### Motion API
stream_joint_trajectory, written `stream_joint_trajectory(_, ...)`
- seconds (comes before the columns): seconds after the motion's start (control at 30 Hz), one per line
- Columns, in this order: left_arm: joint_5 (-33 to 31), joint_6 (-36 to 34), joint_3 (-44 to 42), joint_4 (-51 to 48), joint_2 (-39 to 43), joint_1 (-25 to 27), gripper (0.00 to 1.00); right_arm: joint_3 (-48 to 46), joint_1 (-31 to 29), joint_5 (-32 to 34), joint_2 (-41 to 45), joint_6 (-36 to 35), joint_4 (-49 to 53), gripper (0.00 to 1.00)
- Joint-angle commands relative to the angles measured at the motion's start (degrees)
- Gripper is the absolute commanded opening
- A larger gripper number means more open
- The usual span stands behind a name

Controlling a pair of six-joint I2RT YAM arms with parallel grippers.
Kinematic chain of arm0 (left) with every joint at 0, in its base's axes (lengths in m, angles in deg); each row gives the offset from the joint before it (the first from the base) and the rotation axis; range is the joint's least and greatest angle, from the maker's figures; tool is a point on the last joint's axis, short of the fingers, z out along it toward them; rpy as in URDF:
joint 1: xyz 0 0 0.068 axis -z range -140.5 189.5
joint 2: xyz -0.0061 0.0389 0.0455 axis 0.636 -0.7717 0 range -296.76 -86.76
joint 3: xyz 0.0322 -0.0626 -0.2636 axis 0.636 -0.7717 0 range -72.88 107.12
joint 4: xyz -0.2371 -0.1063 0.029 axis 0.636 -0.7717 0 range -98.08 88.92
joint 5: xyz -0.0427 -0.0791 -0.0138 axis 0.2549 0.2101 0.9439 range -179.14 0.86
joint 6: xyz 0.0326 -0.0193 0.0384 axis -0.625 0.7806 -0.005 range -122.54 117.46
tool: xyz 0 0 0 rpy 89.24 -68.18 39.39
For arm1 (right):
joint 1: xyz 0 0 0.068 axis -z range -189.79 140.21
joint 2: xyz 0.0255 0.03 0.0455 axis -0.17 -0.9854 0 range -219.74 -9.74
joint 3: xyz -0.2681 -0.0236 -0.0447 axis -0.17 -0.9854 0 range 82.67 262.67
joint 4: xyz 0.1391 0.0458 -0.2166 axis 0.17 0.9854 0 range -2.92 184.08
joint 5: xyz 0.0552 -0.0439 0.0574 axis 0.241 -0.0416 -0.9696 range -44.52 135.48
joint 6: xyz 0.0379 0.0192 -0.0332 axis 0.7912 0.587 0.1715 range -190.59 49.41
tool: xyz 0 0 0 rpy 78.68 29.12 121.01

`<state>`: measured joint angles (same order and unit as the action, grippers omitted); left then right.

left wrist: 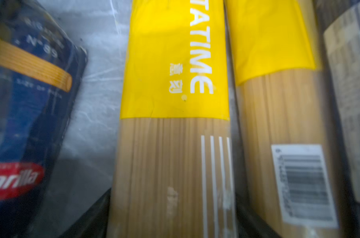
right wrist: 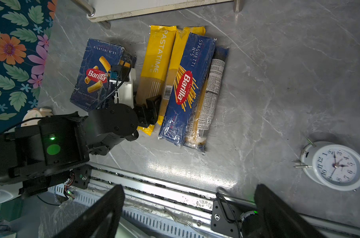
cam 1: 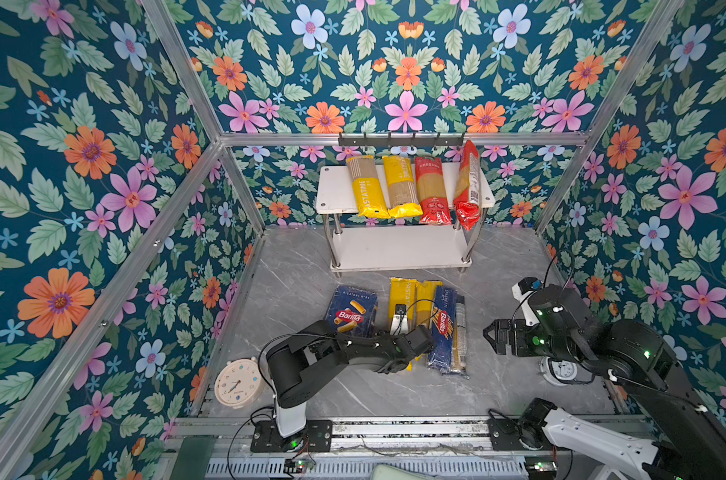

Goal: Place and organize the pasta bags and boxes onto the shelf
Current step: 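Close the left gripper around the yellow Pastatime bag beside the Barilla box, then lift the yellow bag to the upper shelf with left gripper while right gripper hovers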

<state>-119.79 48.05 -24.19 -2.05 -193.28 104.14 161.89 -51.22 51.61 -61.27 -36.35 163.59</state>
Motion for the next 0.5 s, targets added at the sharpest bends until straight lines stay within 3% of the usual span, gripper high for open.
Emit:
stream_joint_trajectory(0.0,28.8,7.8,-3.8,-4.4,-3.4,0.0,0.63,0.8,0.0,0.9,-0.5,-0.8,1.8,0.99)
stream_joint_trajectory(0.07,29.0,8.0,-4.5,-3.5,-3.5,0.1,0.51,1.0,-0.1,1.0,-0.8,-1.0,2.2,0.99)
stream_joint_trajectory(0.17,28.6,7.5,-4.4,-4.1,-3.3,0.1,0.23,1.6,0.0,0.9,-1.3,-1.5,2.4,0.99)
stream_joint_trajectory(0.23,28.0,7.0,-3.9,-5.4,-2.4,0.1,0.12,2.2,0.0,0.8,-1.6,-1.8,2.4,0.99)
stream_joint_trajectory(0.47,23.4,4.7,-0.3,-15.2,2.9,0.0,0.07,3.7,0.0,0.6,-2.7,-3.1,1.3,0.99)
